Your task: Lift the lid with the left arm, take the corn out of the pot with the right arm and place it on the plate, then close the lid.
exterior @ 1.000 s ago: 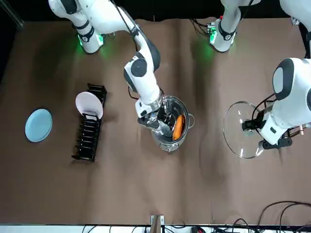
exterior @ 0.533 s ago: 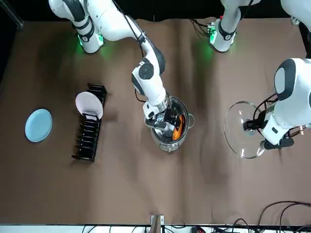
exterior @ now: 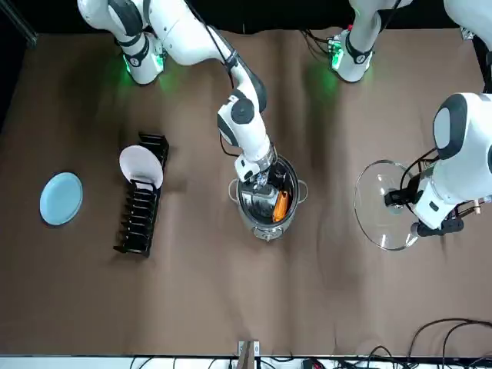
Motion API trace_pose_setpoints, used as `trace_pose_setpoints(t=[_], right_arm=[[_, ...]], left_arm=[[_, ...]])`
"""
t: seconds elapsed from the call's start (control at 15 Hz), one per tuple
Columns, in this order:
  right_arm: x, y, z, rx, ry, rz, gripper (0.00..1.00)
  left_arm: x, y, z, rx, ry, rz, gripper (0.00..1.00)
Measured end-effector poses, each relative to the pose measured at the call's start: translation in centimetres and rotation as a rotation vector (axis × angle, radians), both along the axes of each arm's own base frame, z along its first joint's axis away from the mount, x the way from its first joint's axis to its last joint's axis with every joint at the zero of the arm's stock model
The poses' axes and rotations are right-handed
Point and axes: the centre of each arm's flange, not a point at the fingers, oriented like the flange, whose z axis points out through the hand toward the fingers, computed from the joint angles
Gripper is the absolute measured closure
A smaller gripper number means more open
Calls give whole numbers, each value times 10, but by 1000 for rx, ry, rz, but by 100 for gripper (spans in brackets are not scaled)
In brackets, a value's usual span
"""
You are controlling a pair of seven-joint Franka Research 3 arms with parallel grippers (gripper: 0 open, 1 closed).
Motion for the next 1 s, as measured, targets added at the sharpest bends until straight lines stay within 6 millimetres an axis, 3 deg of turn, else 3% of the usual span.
trace_pose_setpoints(t=[0.6,1.0], right_arm=[[-7,5,-34,4,-10,8,17],[-7,8,-35,28,-40,15,17]], left_arm=[[0,0,0,0,1,-3,49],[0,0,0,0,1,-3,49]])
